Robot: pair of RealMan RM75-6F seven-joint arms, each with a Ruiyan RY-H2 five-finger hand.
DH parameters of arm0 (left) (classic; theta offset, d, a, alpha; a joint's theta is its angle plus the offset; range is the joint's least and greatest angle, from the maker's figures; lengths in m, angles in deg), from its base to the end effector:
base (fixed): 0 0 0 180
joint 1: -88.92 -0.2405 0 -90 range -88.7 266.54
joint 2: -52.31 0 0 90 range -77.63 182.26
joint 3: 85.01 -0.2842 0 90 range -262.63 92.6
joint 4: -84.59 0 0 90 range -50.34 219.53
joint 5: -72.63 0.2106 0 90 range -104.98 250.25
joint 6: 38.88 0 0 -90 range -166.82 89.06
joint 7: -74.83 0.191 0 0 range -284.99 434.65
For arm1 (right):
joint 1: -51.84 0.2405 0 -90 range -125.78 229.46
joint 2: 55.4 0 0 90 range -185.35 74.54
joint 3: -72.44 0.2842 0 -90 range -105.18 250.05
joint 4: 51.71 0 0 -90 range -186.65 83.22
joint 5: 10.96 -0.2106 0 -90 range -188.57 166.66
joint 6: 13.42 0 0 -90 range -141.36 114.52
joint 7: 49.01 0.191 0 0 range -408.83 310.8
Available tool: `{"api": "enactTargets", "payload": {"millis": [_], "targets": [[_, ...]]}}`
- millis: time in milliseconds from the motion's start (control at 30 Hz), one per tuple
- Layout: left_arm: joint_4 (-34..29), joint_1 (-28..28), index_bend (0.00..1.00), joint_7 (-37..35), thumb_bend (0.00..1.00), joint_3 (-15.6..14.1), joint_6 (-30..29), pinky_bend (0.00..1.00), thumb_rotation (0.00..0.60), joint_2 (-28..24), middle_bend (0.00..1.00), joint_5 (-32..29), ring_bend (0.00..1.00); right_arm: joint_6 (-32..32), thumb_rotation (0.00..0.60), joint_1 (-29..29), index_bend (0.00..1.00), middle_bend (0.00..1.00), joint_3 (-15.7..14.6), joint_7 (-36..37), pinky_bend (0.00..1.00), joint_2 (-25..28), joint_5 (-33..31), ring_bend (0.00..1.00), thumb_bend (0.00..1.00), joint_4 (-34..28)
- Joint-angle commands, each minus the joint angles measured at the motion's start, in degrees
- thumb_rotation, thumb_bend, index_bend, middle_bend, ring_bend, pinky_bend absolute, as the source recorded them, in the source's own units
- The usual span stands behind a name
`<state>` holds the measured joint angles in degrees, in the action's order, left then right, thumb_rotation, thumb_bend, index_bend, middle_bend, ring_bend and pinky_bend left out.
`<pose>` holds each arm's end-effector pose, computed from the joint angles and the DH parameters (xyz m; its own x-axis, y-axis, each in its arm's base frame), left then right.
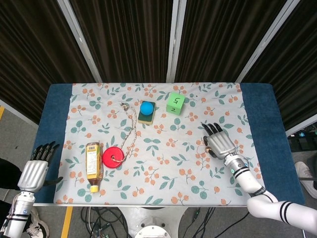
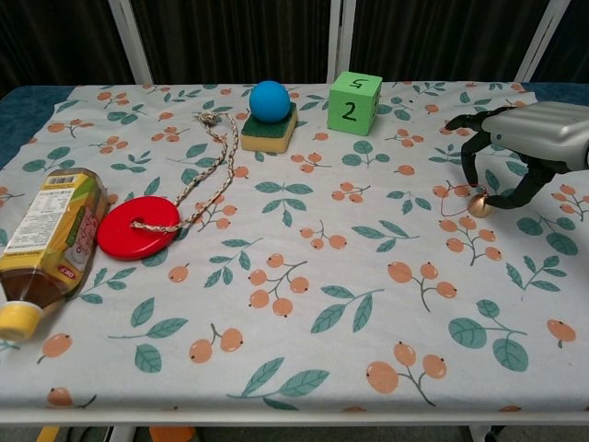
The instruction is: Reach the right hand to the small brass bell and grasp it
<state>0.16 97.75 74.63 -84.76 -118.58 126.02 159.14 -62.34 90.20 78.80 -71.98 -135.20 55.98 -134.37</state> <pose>-0.3409 0.2439 0.0981 0.3757 0.1177 0.9192 0.9262 -0.0812 -0.3682 -0.2345 -0.3996 0.0038 0.6570 -0.2843 0.6982 -0.7465 -0.3745 0.5500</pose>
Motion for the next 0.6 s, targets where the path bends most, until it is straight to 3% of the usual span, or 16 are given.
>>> {"api": "enactTargets", "payload": {"millis": [33,600], "targets": [[0.01,0.05,0.0,0.07,0.0,-0.04,0.12,0.01,0.6,0.04,0.0,-0.02,0.0,0.0,0.6,0.11,0.51,0.01,-0.1,0.06,0.0,0.06,-0.1,0.0,0.23,-0.01],[0.24,0.0,0.0,0.01,0.0,-0.15,0.12,0.01,0.6,0.15,0.0,-0.09,0.0,0.18,0.6,0.84,0.57,0.03,-0.79,0.31,0.0,-0.32,-1.06,0.0,0.26,0.7]]}}
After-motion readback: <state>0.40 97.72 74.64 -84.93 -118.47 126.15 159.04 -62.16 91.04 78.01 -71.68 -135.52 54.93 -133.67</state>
